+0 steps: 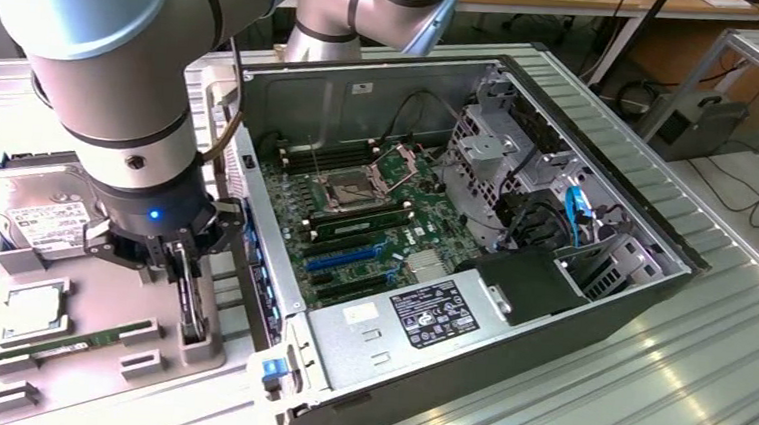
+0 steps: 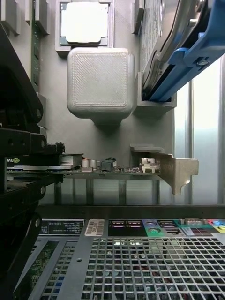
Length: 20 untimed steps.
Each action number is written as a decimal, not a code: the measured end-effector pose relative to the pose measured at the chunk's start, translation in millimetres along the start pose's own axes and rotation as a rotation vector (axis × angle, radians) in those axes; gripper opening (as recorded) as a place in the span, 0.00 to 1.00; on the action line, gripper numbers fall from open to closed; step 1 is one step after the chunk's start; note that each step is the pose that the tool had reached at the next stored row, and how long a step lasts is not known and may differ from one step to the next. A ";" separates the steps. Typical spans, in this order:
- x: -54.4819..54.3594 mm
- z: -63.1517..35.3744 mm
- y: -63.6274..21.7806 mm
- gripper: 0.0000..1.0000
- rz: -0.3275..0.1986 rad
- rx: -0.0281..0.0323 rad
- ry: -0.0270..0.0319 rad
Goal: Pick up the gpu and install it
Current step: 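Pick up the gpu and move the gpu toward the slot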
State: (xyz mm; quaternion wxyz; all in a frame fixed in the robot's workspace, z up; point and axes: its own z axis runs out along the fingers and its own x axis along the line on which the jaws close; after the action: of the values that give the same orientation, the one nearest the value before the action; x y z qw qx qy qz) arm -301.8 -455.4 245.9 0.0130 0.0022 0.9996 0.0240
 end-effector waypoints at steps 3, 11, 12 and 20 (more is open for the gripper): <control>-0.1 -5.2 0.2 0.26 0.000 0.0001 0.0000; -0.8 -32.2 1.5 0.26 -0.001 -0.0001 0.0002; -1.0 -39.6 1.9 0.26 -0.002 -0.0002 0.0000; -2.3 -76.5 2.4 0.26 -0.002 -0.0003 0.0002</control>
State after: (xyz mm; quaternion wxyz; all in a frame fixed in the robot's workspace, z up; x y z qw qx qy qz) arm -301.5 -456.7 322.5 0.0129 0.0011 0.9996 0.0241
